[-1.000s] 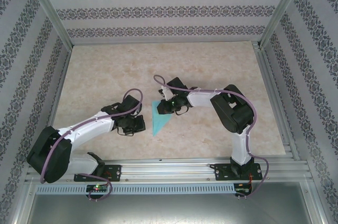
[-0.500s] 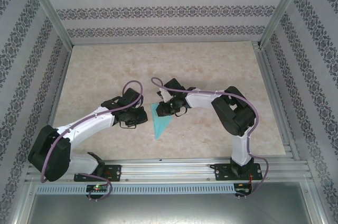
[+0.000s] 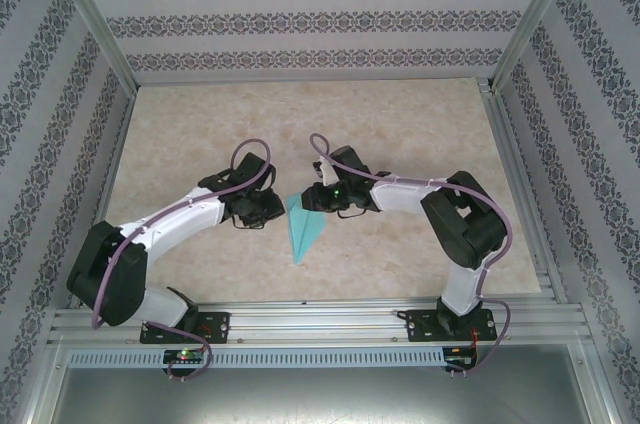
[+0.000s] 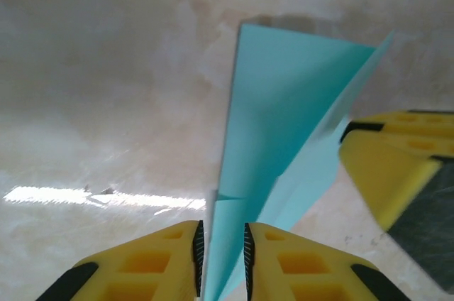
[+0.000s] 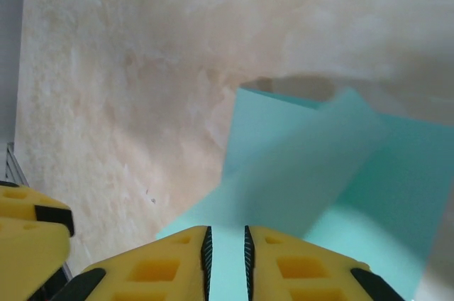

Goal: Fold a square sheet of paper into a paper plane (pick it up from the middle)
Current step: Fourth fold the wing at the center of the table, then turn over the paper at the center of the table.

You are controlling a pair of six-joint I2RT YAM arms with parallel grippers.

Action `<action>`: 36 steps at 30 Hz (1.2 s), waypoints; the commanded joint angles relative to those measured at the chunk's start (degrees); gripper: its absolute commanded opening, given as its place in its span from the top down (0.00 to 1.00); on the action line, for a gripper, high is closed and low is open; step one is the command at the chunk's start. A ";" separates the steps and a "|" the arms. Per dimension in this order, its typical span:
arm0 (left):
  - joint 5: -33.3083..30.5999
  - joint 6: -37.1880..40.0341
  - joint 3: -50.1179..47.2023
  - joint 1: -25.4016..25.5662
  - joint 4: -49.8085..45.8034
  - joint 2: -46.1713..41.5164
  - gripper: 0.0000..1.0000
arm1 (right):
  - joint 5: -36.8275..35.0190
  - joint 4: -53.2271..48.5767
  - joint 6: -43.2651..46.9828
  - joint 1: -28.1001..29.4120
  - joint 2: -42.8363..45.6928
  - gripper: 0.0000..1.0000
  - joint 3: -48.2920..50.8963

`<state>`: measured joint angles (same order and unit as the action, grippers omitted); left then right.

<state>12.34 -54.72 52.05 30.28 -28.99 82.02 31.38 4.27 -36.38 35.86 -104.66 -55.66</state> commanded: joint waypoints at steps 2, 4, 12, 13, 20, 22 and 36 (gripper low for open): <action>-0.59 0.93 2.82 -0.49 -1.23 0.97 0.71 | 1.46 6.11 -5.19 -1.37 2.93 0.76 4.51; -0.55 2.00 3.06 -0.49 -1.24 1.45 0.70 | 1.04 7.35 -6.69 -1.58 4.03 0.75 6.36; 3.19 7.70 3.52 -0.47 2.15 4.99 0.60 | -5.03 8.47 -12.96 -1.67 9.95 0.71 14.45; 3.78 8.77 3.67 -0.49 2.27 5.48 0.58 | -5.30 8.44 -13.93 -1.67 10.13 0.70 15.08; 7.09 14.49 4.92 -0.48 2.27 8.74 0.54 | -5.23 9.94 -18.98 -0.95 8.04 0.67 15.55; 8.27 15.56 5.10 -0.45 2.62 9.46 0.53 | -6.96 9.22 -20.03 -0.49 8.49 0.67 15.51; 9.56 18.31 5.85 -0.42 2.06 14.58 0.54 | -11.54 0.29 -19.88 3.17 6.84 0.67 11.89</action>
<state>21.26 -38.50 56.49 30.26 -27.42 95.20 21.23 6.63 -55.61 38.20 -96.75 -42.52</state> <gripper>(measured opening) 0.462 0.335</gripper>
